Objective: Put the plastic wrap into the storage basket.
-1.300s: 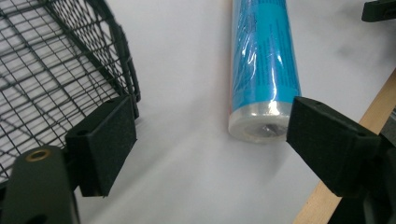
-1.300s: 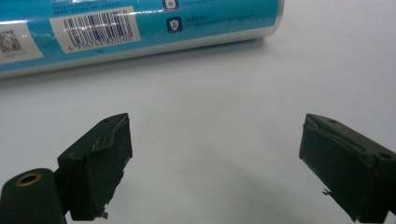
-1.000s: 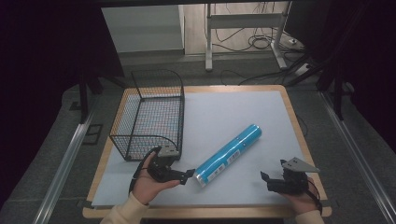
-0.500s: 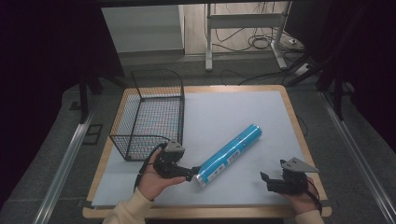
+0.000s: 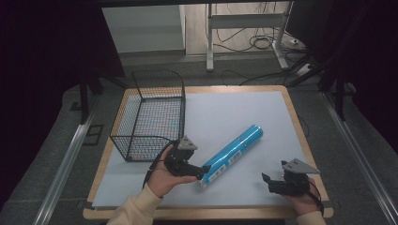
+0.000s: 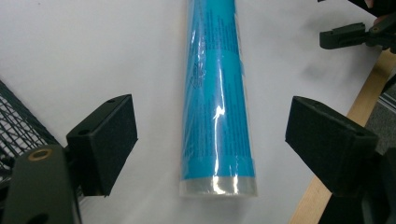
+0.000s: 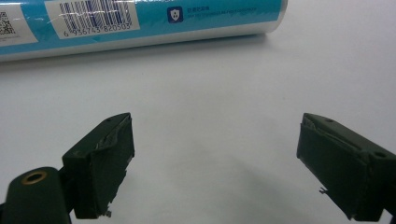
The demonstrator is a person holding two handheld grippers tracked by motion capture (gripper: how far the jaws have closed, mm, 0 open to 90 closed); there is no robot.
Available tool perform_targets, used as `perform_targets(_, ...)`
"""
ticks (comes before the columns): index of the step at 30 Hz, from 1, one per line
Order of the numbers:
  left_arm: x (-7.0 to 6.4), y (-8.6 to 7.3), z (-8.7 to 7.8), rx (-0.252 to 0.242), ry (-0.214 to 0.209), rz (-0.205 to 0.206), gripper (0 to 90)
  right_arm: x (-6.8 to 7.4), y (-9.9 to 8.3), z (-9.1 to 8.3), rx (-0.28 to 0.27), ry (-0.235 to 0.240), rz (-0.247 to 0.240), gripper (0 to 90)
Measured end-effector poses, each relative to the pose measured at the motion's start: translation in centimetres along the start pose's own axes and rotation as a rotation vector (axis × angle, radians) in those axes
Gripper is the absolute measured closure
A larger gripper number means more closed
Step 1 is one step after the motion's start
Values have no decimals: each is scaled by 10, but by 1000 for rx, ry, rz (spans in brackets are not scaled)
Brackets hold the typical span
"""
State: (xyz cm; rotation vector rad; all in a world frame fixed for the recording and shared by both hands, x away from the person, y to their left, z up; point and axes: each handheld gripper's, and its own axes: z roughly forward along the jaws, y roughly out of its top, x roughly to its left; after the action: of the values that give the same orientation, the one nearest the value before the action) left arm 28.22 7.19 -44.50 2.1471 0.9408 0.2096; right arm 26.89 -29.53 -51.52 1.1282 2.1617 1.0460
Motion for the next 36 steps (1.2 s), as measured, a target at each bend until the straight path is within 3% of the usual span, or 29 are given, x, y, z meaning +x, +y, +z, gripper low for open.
perform_targets(13,-3,17,7,13,-7,22,144,0,-1,0,6,-1,-2,125)
perform_targets(27,0,37,23,33,-17,14,139,-1,-1,1,9,-6,-2,126)
perform_targets(36,-4,45,36,69,-51,24,141,-2,-1,0,10,-14,-3,126)
